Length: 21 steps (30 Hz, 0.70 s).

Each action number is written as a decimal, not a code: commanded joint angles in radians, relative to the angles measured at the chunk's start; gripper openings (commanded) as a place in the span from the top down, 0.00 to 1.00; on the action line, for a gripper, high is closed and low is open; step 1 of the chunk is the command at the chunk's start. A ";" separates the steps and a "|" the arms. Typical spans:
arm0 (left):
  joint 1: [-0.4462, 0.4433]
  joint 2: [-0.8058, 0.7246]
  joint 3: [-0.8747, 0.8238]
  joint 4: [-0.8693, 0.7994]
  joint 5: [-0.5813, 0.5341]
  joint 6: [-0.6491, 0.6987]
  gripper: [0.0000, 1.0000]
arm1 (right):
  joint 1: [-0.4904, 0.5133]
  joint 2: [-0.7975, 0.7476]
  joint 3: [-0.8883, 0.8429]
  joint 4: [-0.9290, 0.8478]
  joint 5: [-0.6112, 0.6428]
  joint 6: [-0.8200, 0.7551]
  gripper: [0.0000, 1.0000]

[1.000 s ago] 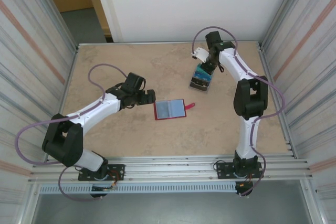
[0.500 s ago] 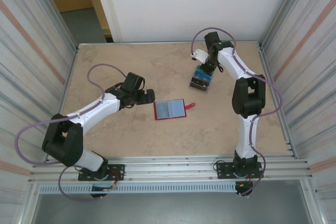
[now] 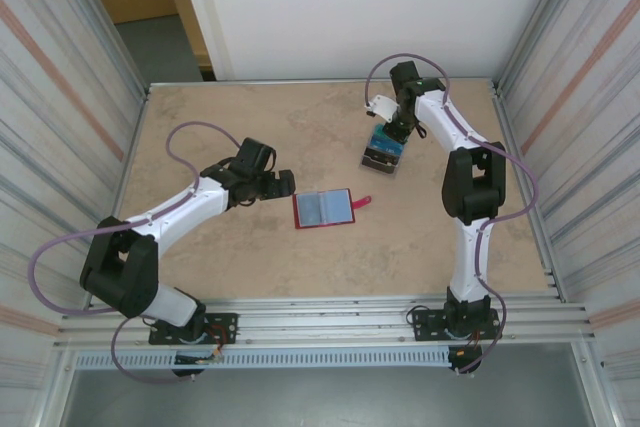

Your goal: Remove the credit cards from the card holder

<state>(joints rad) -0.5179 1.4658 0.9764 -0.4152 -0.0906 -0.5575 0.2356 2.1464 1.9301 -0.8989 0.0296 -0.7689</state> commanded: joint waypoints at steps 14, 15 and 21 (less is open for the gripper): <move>0.007 -0.018 -0.007 0.006 -0.007 -0.013 0.01 | 0.004 -0.059 0.031 0.033 0.038 0.113 0.76; 0.008 -0.021 -0.010 0.009 -0.008 -0.013 0.01 | 0.006 -0.074 0.025 0.046 0.043 0.142 0.77; 0.035 -0.039 -0.032 0.035 0.013 -0.023 0.01 | 0.044 -0.189 -0.066 0.135 0.066 0.326 0.77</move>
<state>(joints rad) -0.5014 1.4658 0.9642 -0.4030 -0.0860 -0.5591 0.2478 2.0640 1.9079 -0.8223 0.0727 -0.5705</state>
